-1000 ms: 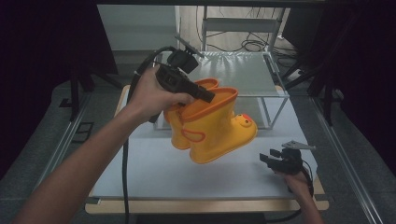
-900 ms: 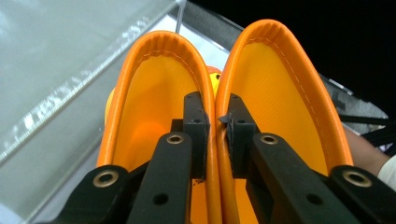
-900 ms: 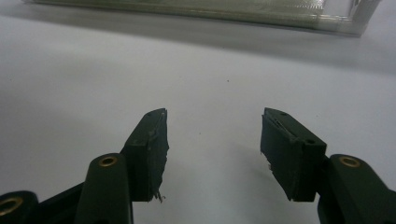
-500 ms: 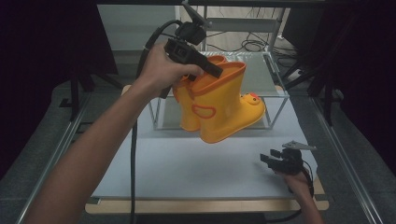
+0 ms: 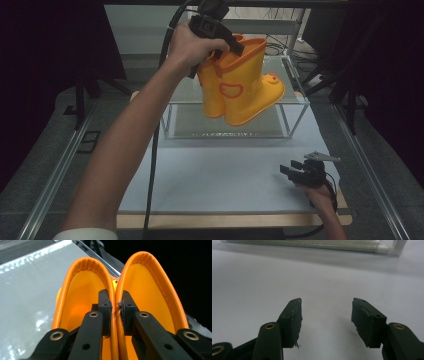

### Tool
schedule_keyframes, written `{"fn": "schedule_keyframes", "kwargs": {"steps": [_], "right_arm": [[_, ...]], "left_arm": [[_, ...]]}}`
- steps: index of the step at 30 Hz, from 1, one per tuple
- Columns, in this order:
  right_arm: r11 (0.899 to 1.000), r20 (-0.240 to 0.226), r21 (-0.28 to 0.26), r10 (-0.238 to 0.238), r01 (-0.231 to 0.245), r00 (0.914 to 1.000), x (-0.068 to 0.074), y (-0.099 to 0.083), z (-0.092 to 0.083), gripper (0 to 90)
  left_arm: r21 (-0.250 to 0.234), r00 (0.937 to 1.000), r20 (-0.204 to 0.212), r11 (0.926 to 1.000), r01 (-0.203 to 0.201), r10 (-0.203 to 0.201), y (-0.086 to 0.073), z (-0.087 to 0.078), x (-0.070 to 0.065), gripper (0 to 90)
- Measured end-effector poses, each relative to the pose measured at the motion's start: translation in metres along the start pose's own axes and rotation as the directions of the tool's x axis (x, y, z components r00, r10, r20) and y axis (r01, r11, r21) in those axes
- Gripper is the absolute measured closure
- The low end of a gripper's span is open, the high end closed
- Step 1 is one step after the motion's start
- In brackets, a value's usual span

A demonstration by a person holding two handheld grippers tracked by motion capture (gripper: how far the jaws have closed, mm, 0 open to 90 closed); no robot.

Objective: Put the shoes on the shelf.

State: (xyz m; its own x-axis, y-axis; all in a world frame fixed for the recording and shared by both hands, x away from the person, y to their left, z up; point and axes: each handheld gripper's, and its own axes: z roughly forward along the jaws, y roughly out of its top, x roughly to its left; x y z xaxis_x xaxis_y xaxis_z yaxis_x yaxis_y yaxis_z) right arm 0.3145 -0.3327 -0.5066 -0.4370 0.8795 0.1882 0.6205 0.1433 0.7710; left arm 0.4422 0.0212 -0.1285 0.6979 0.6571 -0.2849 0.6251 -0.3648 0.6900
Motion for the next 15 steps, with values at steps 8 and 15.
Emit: {"fn": "schedule_keyframes", "kwargs": {"steps": [8, 15], "right_arm": [[1.000, 0.005, 0.002, 0.017, -0.017, 0.9998, -0.002, 0.000, -0.001, 41.7], [1.000, 0.008, 0.005, 0.022, -0.022, 0.9997, -0.003, -0.001, 0.000, 41.7]], "left_arm": [[-0.042, 0.9890, -0.108, 0.9943, 0.098, -0.102, 0.022, 0.024, 0.030, 82.4], [-0.080, 0.9635, -0.205, 0.9840, 0.159, -0.173, 0.038, 0.046, 0.052, 82.4]]}}
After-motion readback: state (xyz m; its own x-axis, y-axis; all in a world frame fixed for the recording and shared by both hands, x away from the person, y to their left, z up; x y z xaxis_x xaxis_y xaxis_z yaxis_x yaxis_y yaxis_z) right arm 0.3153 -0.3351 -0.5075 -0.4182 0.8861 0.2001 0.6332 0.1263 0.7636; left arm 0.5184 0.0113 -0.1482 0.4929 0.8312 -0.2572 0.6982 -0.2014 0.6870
